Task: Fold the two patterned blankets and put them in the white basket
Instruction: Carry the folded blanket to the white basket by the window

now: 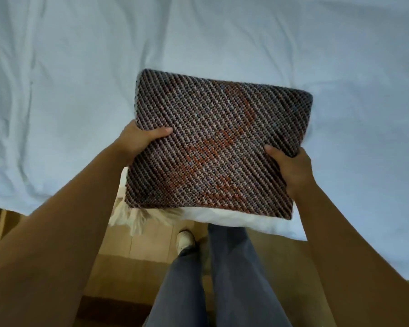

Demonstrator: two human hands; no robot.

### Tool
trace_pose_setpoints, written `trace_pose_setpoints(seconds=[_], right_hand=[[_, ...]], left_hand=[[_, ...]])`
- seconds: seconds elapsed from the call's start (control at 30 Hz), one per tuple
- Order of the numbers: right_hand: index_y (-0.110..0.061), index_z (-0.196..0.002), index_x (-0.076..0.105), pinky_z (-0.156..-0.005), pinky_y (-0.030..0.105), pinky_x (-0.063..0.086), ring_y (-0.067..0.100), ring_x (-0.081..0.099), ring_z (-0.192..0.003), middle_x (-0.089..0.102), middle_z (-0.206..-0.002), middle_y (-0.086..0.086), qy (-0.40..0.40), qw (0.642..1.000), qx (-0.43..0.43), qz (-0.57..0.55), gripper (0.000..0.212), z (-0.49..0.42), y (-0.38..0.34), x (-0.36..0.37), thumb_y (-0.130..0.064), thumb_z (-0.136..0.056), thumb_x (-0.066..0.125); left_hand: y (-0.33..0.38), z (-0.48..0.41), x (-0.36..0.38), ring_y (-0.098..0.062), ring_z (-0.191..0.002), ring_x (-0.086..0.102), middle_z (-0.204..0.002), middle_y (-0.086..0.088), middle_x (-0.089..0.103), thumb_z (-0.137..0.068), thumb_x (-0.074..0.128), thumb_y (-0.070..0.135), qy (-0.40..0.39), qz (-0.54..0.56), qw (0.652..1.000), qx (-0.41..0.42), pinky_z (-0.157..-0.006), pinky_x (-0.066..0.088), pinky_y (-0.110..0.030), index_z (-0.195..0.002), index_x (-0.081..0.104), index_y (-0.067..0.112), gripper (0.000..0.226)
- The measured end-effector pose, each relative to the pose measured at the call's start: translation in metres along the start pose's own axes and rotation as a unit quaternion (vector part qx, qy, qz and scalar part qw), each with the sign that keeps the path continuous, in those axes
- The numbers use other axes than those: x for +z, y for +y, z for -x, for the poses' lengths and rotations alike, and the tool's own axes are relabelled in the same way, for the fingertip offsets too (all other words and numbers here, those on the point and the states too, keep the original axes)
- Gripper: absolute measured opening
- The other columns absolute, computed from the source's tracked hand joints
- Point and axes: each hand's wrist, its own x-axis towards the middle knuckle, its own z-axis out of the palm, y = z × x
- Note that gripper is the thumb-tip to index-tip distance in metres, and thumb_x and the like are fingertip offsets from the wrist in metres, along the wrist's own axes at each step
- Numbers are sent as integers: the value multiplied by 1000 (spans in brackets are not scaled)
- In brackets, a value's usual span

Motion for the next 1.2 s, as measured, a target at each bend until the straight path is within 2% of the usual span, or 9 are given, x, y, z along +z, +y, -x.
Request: trace_pose_setpoints(seconds=[0.07,0.2,0.43,0.57,0.73,0.83,0.93,1.07,1.2], right_hand=[[-10,-127,52,-83,31,51,16,62,-94,60,-124,6,-33,999,15,-32,69,7,-6,-10,-30,-67,81],[-12,-119,59,-66,22,50,7,62,-81,63,-105,-1,-31,998,-57,-27,56,47,-9,-31,-26,-70,80],[-11,-121,58,-68,20,50,6,62,-82,62,-106,-1,62,990,-71,-103,57,161,42,-128,-27,-70,80],[-11,-117,60,-78,28,50,16,65,-89,65,-111,4,155,971,-40,-176,54,221,94,-205,-26,-69,81],[-13,-114,62,-81,31,52,18,67,-91,67,-114,7,279,922,-29,-265,48,287,167,-309,-24,-70,80],[-12,-120,57,-89,39,51,24,65,-97,65,-115,7,353,881,-2,-316,58,326,216,-373,-28,-69,80],[-11,-115,57,-85,36,51,22,64,-91,65,-109,4,422,837,16,-349,54,361,262,-424,-29,-70,80],[-10,-113,60,-87,39,51,25,65,-94,67,-110,8,472,786,30,-397,47,403,319,-480,-25,-72,78],[-8,-115,60,-89,43,52,27,66,-96,67,-112,10,532,713,37,-456,47,433,367,-526,-21,-73,77]], left_hand=[[0,10,1,-22,-101,58,-128,-9,58,-58,82,35,2,17,1000,-9,-90,45,-34,-130,49,11,83],[9,48,-1,-23,-99,61,-124,-11,61,-51,85,36,14,22,999,36,-88,48,-36,-126,54,7,86],[24,149,45,-24,-99,63,-120,-10,63,-56,85,35,-64,-30,991,111,-89,50,-38,-121,57,8,76],[42,207,117,-22,-100,62,-122,-9,62,-58,84,37,-147,-94,971,161,-91,49,-37,-125,55,9,78],[67,284,246,-21,-97,63,-114,-4,64,-61,83,37,-272,-171,924,207,-90,49,-37,-123,57,10,72],[74,337,337,-11,-84,65,-95,5,66,-65,81,33,-349,-209,882,238,-74,50,-26,-103,63,21,44],[70,388,419,-4,-77,65,-86,13,67,-69,79,31,-414,-236,838,265,-63,48,-19,-92,63,27,28],[54,455,519,-10,-82,68,-91,8,70,-72,78,28,-483,-275,787,266,-66,51,-23,-92,65,22,24],[36,519,617,-16,-80,70,-88,4,73,-73,77,24,-544,-322,734,250,-70,52,-30,-90,66,21,21]])
